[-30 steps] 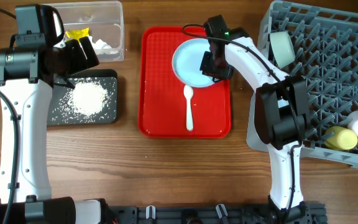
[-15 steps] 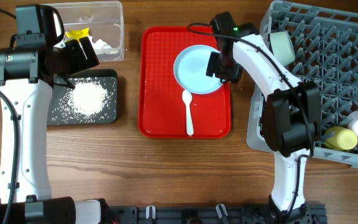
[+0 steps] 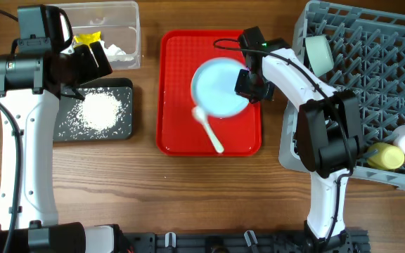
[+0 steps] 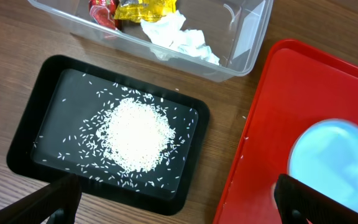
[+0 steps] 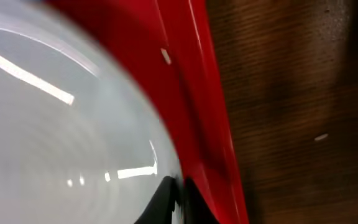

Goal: Sort waste into correct bins and load items into the dishwasher rack
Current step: 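Carry the light blue plate to the rack and stand it upright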

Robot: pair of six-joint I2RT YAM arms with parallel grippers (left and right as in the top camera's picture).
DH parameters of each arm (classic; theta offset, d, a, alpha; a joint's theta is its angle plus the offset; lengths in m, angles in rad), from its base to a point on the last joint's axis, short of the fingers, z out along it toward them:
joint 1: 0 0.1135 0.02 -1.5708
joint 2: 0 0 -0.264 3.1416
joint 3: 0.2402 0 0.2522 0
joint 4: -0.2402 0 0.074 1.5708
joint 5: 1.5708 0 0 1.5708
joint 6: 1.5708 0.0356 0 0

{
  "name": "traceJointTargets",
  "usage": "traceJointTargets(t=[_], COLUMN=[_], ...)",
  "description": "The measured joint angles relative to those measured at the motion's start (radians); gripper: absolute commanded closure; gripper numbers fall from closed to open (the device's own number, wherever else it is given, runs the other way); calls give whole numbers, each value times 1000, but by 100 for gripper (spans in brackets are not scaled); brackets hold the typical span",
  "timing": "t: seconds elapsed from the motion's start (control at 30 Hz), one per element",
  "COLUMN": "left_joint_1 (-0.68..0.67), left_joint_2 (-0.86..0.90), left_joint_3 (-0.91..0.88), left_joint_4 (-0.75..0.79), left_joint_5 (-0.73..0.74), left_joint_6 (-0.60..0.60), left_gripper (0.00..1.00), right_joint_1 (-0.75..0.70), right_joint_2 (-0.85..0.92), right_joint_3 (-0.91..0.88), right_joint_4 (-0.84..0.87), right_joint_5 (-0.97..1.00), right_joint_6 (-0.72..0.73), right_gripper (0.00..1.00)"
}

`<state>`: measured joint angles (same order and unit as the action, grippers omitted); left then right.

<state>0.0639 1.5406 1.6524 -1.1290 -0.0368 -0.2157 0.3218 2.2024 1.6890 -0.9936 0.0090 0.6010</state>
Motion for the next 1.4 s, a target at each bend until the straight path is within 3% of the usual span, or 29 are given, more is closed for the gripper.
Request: traceJointTargets(t=[0.27,0.5,0.73,0.93,1.1,1.4], left_joint_1=[0,0,0,0,0,0], left_joint_2=[0,0,0,0,0,0], left_joint_3=[0,0,0,0,0,0], left_joint_4=[0,0,0,0,0,0], left_joint_5=[0,0,0,0,0,0], left_joint_6=[0,0,0,0,0,0], left_gripper=[0,0,0,0,0,0], right_joint_1=[0,-1,-9,-178,-358,-607], right_joint_2=[-56,-378,-384,-579,-600,-600], right_joint_3=[0,4,4,4,4,4], right_joint_4=[5,58,52,76,82,228], right_joint_5=[18,93,238,472,647,814], right_joint_6=[-90,-222,-267,-294,-346,-620], right_gripper=[96,96,96,96,96,96])
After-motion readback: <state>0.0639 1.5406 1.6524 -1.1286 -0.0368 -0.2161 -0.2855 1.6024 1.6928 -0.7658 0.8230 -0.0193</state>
